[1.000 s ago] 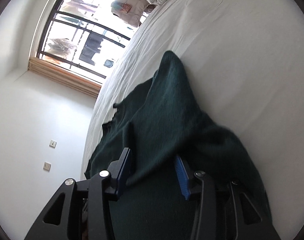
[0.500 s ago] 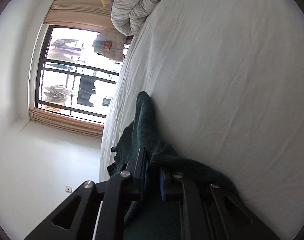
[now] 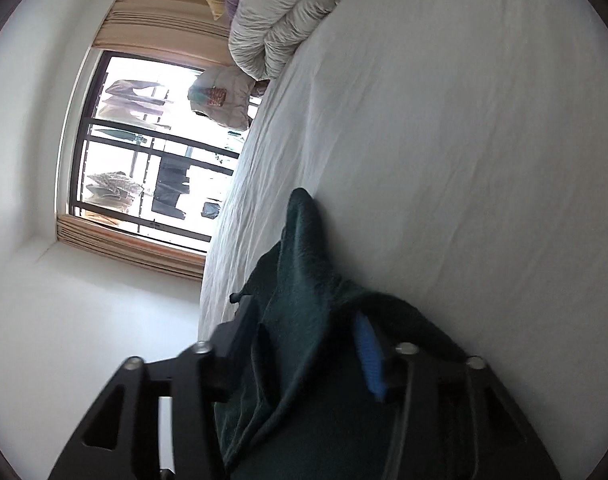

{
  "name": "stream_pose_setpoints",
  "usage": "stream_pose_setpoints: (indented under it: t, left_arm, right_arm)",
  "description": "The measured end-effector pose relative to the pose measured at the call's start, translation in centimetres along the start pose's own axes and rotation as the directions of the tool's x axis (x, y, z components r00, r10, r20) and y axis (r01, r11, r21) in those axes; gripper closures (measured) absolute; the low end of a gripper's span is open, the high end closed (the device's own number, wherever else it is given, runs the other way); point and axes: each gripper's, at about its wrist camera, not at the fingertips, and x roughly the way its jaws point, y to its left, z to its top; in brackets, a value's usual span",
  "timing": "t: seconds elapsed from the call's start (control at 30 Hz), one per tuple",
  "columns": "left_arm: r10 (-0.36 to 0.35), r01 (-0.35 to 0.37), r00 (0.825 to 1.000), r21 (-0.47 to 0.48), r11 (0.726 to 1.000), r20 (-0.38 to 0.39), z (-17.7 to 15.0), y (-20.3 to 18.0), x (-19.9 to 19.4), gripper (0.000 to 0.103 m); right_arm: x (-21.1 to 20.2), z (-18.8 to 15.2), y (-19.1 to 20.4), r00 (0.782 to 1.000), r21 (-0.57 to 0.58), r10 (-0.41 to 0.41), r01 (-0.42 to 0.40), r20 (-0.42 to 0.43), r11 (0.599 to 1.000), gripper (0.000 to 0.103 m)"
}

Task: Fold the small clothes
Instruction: 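Open the right gripper and withdraw both grippers from the sweater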

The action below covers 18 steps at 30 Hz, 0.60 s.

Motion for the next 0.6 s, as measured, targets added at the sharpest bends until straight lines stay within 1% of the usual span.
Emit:
stream_pose_setpoints:
  t: [0.03, 0.07, 0.1, 0.17, 0.23, 0.27, 0.3, 0.33, 0.37, 0.4, 0.43, 0.47, 0.5, 0.53, 0.57, 0.6]
  left_arm:
    - [0.0, 0.0, 1.0, 0.0, 1.0, 0.0, 0.0, 0.0, 0.0, 0.095]
    - [0.001, -0.001, 1.0, 0.0, 1.0, 0.001, 0.0, 0.0, 0.0, 0.095]
    - [0.001, -0.001, 1.0, -0.001, 1.0, 0.001, 0.0, 0.0, 0.0, 0.095]
    - [0.002, -0.002, 1.0, -0.001, 1.0, 0.002, 0.0, 0.0, 0.0, 0.095]
    - [0.007, -0.007, 1.0, 0.003, 1.0, 0.002, -0.1, 0.0, -0.1, 0.095]
    - [0.009, -0.009, 1.0, 0.005, 1.0, 0.002, -0.1, 0.0, -0.1, 0.095]
    - [0.011, -0.011, 1.0, 0.007, 1.0, 0.003, 0.0, 0.0, -0.1, 0.095]
    - [0.012, -0.012, 1.0, 0.007, 1.0, 0.003, 0.0, -0.1, -0.1, 0.095]
    - [0.011, -0.011, 1.0, 0.006, 1.0, 0.003, 0.0, 0.0, -0.1, 0.095]
    - [0.01, -0.01, 1.0, 0.006, 1.0, 0.003, 0.0, -0.1, -0.1, 0.095]
    - [0.01, -0.01, 1.0, 0.006, 1.0, 0.003, 0.0, -0.1, 0.0, 0.095]
    - [0.01, -0.01, 1.0, 0.006, 1.0, 0.004, 0.0, -0.1, -0.1, 0.095]
    - [0.01, -0.01, 1.0, 0.005, 1.0, 0.004, 0.0, -0.1, -0.1, 0.095]
    - [0.008, -0.008, 1.0, 0.003, 1.0, 0.005, 0.0, -0.1, 0.0, 0.095]
    - [0.008, -0.008, 1.0, 0.001, 1.0, 0.006, 0.0, -0.1, 0.0, 0.095]
    - [0.008, -0.008, 1.0, 0.0, 1.0, 0.006, 0.0, -0.1, 0.0, 0.095]
  right_arm:
    - [-0.7, 0.0, 0.7, 1.0, -0.012, -0.008, 0.008, 0.025, 1.0, 0.025]
    - [-1.0, 0.1, 1.6, 0.999, -0.034, 0.013, -0.012, 0.033, 0.999, 0.025]
    - [-0.6, 0.3, 2.6, 0.999, -0.059, 0.034, -0.034, 0.01, 0.998, 0.025]
    - [1.2, 0.3, 4.6, 0.996, -0.108, 0.066, -0.072, -0.062, 0.991, 0.026]
    - [4.2, -0.2, 6.7, 0.985, -0.171, 0.09, -0.115, -0.147, 0.978, 0.029]
    - [5.5, -0.3, 7.1, 0.981, -0.186, 0.091, -0.123, -0.172, 0.975, 0.031]
    - [6.9, -0.4, 7.1, 0.977, -0.188, 0.086, -0.123, -0.193, 0.974, 0.031]
    - [8.4, -0.3, 6.4, 0.975, -0.171, 0.068, -0.106, -0.214, 0.98, 0.031]
    - [9.8, 0.0, 5.0, 0.975, -0.138, 0.029, -0.06, -0.22, 0.989, 0.032]
    - [10.6, 0.5, 3.6, 0.977, -0.121, 0.01, -0.037, -0.212, 0.992, 0.041]
    - [11.0, 1.0, 2.4, 0.979, -0.116, -0.002, -0.023, -0.206, 0.993, 0.07]
    - [11.3, 1.8, 1.1, 0.979, -0.105, -0.036, 0.016, -0.198, 0.994, 0.088]
    - [11.3, 2.5, -0.1, 0.981, -0.068, -0.03, 0.017, -0.193, 0.998, 0.103]
    - [11.0, 3.2, -1.1, 0.982, -0.017, 0.024, -0.027, -0.187, 0.999, 0.103]
    - [10.7, 3.8, -1.4, 0.985, -0.009, 0.024, -0.026, -0.169, 1.0, 0.103]
    - [10.2, 4.2, -1.1, 0.99, -0.047, -0.018, 0.011, -0.138, 0.999, 0.103]
